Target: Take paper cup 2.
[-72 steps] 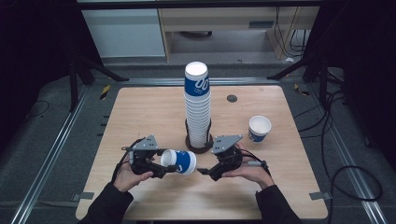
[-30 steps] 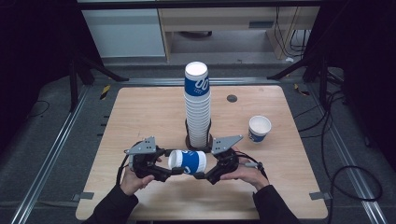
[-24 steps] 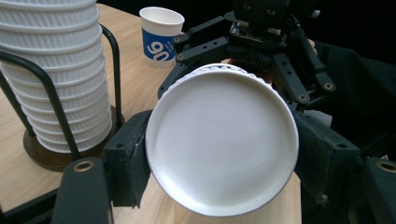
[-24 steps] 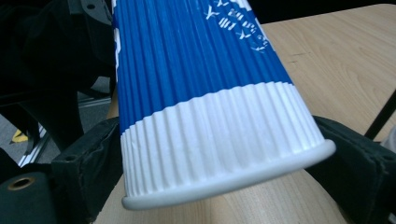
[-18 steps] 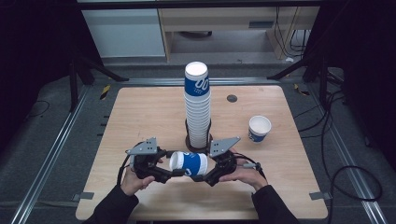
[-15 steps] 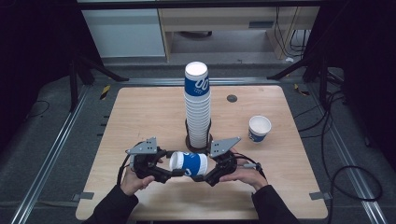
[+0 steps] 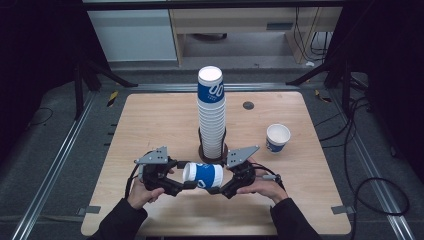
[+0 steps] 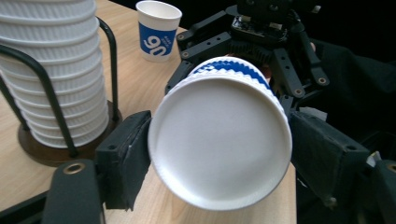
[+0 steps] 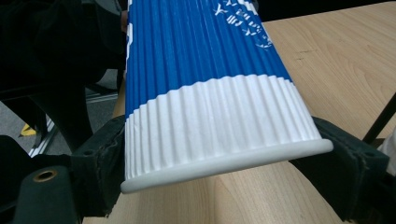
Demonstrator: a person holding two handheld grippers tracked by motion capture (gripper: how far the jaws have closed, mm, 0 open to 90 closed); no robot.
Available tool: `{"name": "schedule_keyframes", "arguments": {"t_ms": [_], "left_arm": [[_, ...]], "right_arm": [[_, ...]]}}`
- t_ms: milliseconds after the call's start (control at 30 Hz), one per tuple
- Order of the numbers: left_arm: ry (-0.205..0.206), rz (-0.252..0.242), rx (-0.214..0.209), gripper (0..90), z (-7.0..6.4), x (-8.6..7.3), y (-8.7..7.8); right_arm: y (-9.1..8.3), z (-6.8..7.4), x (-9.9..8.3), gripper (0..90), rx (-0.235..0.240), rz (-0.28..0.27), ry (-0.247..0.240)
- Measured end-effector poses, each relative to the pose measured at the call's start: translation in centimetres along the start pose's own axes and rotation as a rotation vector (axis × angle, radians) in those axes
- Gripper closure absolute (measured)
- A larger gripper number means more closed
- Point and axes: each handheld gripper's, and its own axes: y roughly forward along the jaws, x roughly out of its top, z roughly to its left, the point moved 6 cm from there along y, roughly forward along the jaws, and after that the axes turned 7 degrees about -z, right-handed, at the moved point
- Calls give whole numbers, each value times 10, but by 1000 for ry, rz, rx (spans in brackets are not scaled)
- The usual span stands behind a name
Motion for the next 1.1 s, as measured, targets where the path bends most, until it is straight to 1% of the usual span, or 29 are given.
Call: {"name": "schedule_keyframes", "arguments": {"t_ms": [67,133,200,233,300,367,400,533,600,667,767,867,933,1033,1100], "left_arm": [[-1,6,2,222,1,0,-1],[4,8,9,217,1,1,-3],[15,21,15,206,2,1,-6],[16,34,15,204,3,1,-7],[29,54,34,189,5,-1,-9],[25,78,34,186,7,-3,-9],[28,84,42,180,8,-4,-9],[29,121,48,174,11,-9,-7],[28,136,44,172,12,-11,-6],[30,153,49,170,13,-14,-5],[38,177,50,165,14,-19,-4],[30,194,54,159,17,-22,-3],[33,212,55,158,18,-24,-2],[37,229,53,157,19,-26,-1],[39,243,54,157,19,-28,0]], "right_arm": [[-2,0,0,153,-4,3,-5],[-4,-1,1,154,-10,5,-11],[-6,-2,1,153,-20,10,-17],[-7,-2,1,153,-23,12,-16],[-9,-4,1,152,-39,24,-23],[-12,-5,1,151,-52,32,-27],[-13,-6,1,151,-55,35,-25],[-16,-8,0,151,-74,43,-31],[-17,-9,-1,151,-82,53,-31],[-18,-9,-2,151,-82,63,-31],[-17,-10,-4,150,-96,105,-46],[-17,-11,-5,150,-101,128,-52],[-18,-13,-6,150,-113,153,-62],[-20,-13,-5,150,-120,169,-69],[-20,-13,-6,149,-130,195,-85]]}}
